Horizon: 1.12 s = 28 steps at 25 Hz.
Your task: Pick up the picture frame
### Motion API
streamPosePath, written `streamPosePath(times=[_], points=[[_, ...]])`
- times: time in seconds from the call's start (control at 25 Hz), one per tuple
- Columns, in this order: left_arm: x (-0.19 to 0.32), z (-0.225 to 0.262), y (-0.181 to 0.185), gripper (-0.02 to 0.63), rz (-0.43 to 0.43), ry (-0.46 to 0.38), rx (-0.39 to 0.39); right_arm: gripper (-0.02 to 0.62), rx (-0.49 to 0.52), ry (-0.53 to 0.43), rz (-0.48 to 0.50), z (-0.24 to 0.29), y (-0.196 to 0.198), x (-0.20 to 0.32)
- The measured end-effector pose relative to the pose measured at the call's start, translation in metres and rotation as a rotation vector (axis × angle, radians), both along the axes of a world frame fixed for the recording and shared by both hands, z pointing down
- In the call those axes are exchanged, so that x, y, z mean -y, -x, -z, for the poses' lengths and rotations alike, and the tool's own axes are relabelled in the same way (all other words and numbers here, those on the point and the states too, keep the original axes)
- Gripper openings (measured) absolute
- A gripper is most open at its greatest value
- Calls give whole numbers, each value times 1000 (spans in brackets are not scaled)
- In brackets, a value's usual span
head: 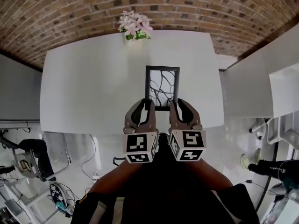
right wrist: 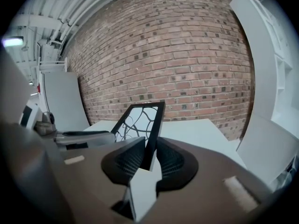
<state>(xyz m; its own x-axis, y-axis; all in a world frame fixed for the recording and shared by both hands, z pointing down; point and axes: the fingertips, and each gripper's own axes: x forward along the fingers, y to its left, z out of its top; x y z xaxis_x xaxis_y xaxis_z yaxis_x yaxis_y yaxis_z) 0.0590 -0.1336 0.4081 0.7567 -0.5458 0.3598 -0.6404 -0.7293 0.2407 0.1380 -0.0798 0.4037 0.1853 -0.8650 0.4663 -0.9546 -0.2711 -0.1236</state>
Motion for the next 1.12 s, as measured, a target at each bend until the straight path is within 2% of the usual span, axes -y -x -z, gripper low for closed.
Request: streamPosePath(times=[0.28, 0.64, 1.12], points=[[-41, 28, 28, 77, -6, -54, -41, 71, -10, -58, -9, 26, 28, -42], [-73, 44, 44, 77, -35, -89, -73, 69, -31, -92, -41, 43, 44, -76], [-79, 45, 48, 77, -38, -88, -79, 67, -34, -98, -46, 45, 49, -83]])
